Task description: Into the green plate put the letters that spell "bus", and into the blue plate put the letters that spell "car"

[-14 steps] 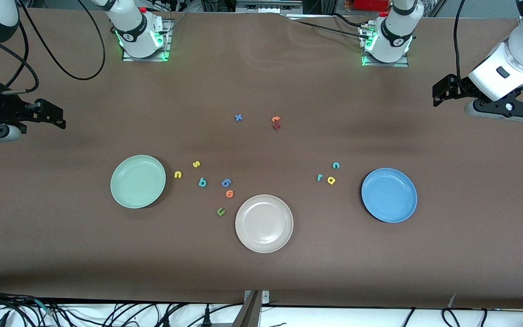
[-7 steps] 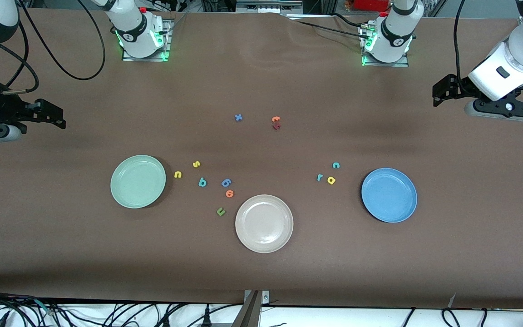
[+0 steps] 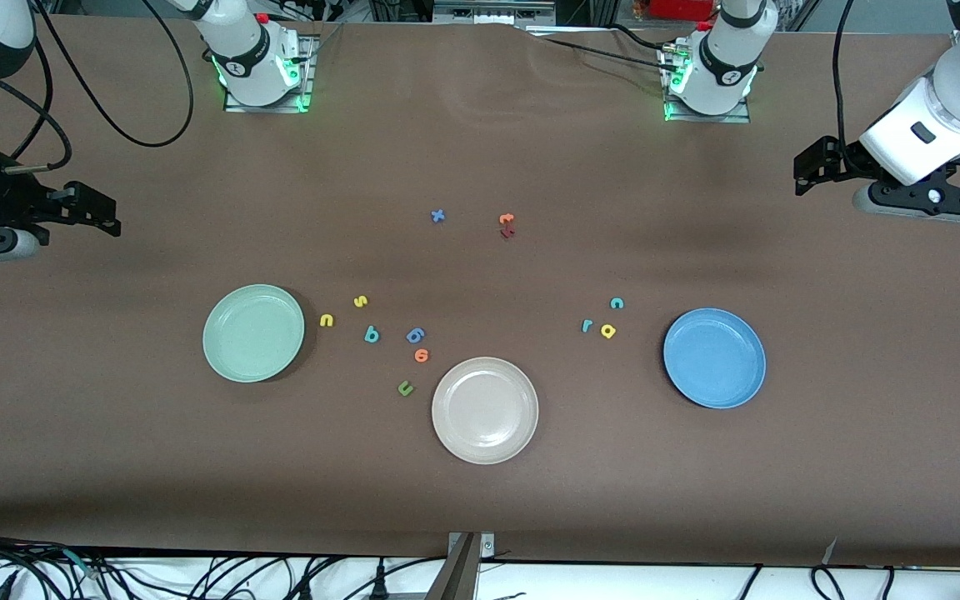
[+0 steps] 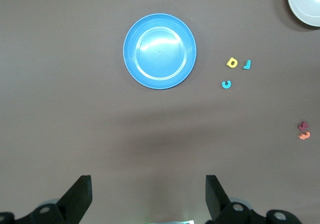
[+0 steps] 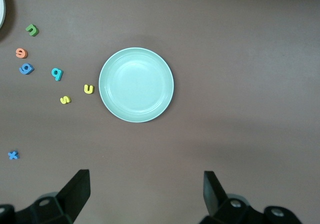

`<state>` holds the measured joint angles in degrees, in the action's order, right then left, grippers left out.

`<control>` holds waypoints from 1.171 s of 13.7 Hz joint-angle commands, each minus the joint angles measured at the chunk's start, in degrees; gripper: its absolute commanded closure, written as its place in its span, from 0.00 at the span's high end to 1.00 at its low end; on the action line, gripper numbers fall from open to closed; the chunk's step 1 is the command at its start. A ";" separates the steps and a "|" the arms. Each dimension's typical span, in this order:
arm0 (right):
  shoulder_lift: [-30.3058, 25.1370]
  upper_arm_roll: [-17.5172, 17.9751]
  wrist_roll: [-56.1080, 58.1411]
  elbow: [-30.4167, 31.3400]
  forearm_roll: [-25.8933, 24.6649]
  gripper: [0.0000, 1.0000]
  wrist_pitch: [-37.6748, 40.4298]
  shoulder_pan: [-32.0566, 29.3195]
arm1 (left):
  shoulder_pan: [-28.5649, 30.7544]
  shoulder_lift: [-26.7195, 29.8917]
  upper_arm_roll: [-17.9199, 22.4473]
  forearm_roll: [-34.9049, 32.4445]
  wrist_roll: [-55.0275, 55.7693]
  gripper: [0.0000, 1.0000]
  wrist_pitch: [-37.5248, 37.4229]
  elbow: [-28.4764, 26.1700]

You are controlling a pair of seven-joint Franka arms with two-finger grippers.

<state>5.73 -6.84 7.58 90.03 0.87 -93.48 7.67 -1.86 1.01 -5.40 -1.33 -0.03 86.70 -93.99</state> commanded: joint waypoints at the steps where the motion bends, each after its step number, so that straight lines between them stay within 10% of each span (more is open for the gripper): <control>1: 0.77 0.16 0.69 -1.78 -0.95 1.00 1.19 0.06 | -0.08 0.39 0.30 1.24 -0.14 1.00 -0.47 0.30; 16: 0.86 0.42 0.77 -1.00 -1.48 1.00 0.84 1.73 | -8.43 -14.61 -0.31 5.20 1.35 1.00 7.76 0.38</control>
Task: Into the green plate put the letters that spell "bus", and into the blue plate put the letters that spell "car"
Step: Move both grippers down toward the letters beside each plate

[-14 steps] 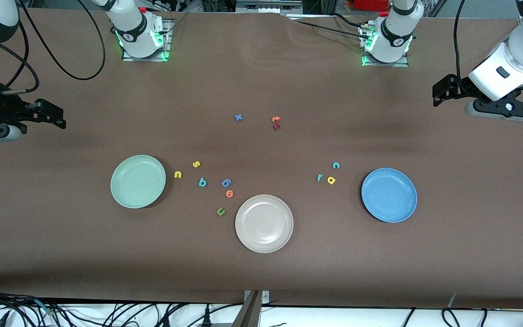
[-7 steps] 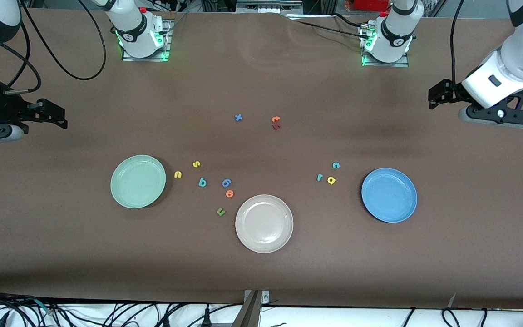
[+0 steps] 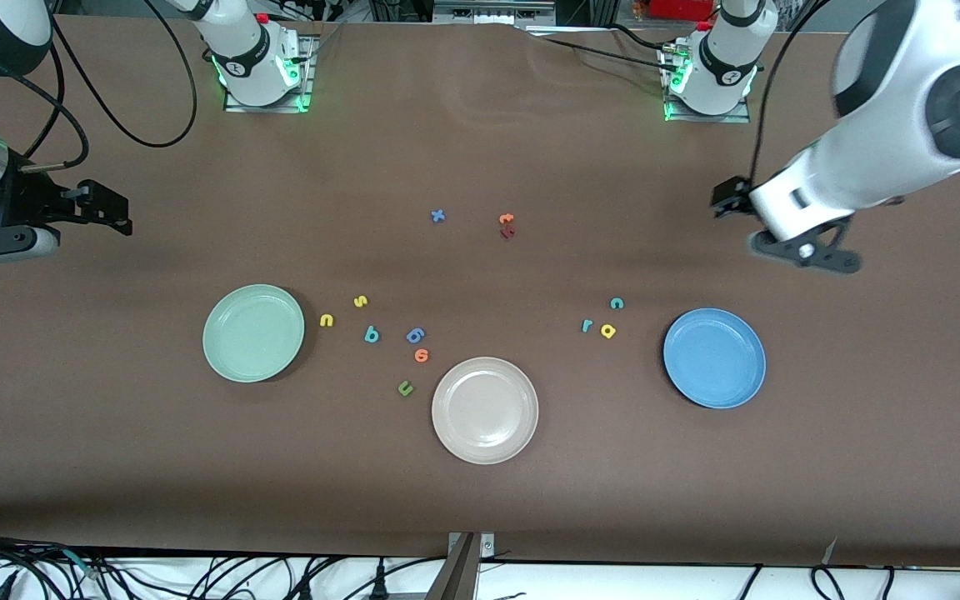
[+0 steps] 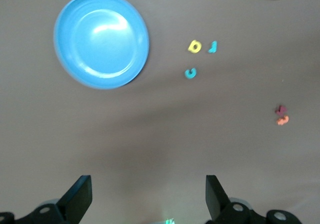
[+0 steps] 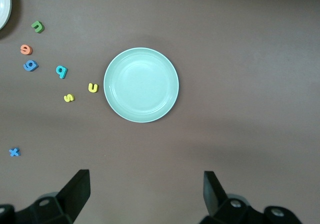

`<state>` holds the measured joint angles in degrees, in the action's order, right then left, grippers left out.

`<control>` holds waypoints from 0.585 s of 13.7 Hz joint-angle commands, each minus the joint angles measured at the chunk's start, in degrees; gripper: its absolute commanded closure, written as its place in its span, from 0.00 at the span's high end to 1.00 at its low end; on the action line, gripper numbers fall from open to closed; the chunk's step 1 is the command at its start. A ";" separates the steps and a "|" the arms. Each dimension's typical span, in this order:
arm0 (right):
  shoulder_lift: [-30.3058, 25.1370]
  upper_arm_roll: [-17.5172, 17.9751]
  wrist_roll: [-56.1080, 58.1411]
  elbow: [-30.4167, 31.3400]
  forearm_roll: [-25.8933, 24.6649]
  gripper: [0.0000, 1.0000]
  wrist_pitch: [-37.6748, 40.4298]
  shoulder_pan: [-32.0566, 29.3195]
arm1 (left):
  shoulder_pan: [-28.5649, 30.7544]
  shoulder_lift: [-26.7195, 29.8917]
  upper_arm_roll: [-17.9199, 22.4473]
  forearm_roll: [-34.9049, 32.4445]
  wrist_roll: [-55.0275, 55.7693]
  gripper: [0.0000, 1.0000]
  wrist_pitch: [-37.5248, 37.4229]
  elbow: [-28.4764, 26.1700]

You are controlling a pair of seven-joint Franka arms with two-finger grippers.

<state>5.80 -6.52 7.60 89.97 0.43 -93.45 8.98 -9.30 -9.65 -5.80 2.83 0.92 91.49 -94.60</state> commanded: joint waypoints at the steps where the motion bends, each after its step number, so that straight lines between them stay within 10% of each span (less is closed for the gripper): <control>1: 1.05 0.45 0.75 -0.77 -1.05 1.00 0.73 0.34 | -1.33 -5.62 0.00 1.04 0.39 1.00 5.77 1.00; 8: 3.17 5.45 -1.35 8.44 -1.14 1.00 -14.35 0.34 | -2.92 -16.00 -0.35 1.04 0.39 0.89 24.05 -4.25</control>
<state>10.06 -3.14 7.41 93.64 0.38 -102.10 9.20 -11.73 -24.31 -6.29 2.84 1.32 111.04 -96.41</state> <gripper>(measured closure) 0.000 0.026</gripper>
